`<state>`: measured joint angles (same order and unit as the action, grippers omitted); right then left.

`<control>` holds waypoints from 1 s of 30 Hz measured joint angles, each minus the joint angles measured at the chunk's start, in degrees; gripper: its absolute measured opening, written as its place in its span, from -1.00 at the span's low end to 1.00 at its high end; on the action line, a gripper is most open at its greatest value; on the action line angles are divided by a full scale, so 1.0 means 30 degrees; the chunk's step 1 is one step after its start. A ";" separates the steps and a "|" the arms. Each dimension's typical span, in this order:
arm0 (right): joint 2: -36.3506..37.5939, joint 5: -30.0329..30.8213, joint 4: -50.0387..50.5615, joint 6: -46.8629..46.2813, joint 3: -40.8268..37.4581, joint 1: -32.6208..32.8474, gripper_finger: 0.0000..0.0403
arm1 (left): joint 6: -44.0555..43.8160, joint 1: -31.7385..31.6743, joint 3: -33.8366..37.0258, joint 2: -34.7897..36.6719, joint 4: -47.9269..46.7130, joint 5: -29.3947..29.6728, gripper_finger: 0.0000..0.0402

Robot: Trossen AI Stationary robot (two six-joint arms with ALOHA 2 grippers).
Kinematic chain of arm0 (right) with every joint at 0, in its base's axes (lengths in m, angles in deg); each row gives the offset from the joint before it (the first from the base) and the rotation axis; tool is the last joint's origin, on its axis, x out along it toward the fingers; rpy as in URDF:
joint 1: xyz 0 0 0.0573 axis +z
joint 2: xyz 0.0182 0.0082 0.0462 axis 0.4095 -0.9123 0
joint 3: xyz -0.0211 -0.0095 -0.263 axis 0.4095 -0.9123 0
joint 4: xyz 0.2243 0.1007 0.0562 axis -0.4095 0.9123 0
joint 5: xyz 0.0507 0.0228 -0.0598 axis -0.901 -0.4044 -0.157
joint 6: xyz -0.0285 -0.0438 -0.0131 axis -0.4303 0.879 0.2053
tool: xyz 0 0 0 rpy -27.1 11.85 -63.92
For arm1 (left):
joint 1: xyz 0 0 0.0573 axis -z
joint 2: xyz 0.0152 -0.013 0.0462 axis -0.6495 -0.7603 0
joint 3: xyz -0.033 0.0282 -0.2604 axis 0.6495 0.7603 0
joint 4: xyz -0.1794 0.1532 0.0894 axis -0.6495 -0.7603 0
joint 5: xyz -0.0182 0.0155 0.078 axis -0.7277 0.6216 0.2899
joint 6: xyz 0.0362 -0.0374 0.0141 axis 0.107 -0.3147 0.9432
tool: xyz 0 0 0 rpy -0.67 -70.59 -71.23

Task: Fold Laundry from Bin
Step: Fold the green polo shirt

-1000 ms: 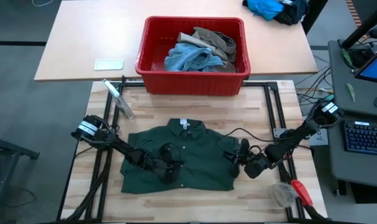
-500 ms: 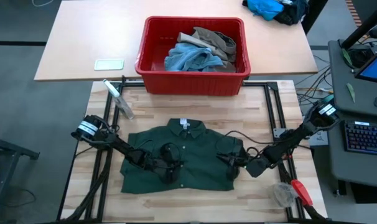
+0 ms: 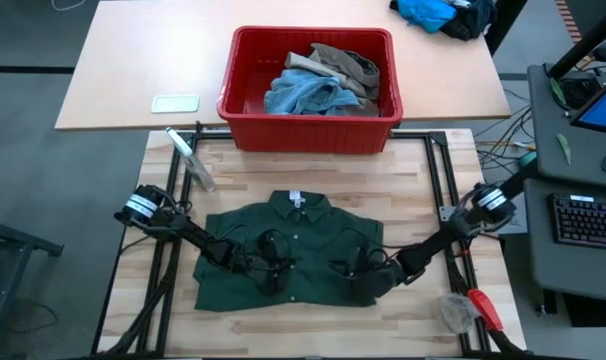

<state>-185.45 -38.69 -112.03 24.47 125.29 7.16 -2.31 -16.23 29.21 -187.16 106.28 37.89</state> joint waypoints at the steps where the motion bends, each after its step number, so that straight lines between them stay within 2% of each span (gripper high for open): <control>1: -0.0427 -0.0617 0.0009 -0.0008 0.0096 -0.0065 -0.82 | -0.0049 0.0000 -0.0017 0.0000 0.0001 -0.0005 -1.00; 5: -0.2059 -0.2202 0.0154 -0.0352 0.0155 -0.0104 -0.82 | -0.0067 0.0019 -0.0235 0.0000 -0.0007 -0.0061 -1.00; 8: -0.2424 -0.2455 0.1358 -0.1708 0.0220 -0.0082 -0.82 | 0.0044 0.0022 -0.0397 0.0021 -0.0087 -0.1104 -1.00; 12: -0.1874 -0.2413 0.5626 -0.3605 0.0204 -0.0074 -0.82 | 0.0057 0.0022 -0.0730 0.0153 -0.0982 -0.3030 -1.00; 18: 0.0939 -0.2379 1.1181 -0.4925 0.0143 -0.0082 -0.83 | -0.0339 0.0008 -0.1792 0.0467 -0.4472 -0.3511 -1.00; 22: 0.3261 -0.3035 1.2255 -0.4200 -0.0015 -0.0089 -0.83 | -0.0334 0.0019 -0.2857 0.0764 -0.6571 -0.3603 -1.00; 25: 0.5086 -0.3041 1.1847 -0.3492 0.0133 -0.0010 -0.83 | 0.0247 0.0058 -0.4040 0.0955 -0.8582 -0.3615 -1.00; 30: 0.7241 -0.2950 1.1871 -0.2814 0.0118 0.0312 -0.83 | 0.0527 0.0089 -0.6258 0.0976 -1.3787 -0.3617 -1.00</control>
<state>-163.72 -47.54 -76.42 16.03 125.65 8.10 -0.73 -15.97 10.44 -184.24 64.91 27.04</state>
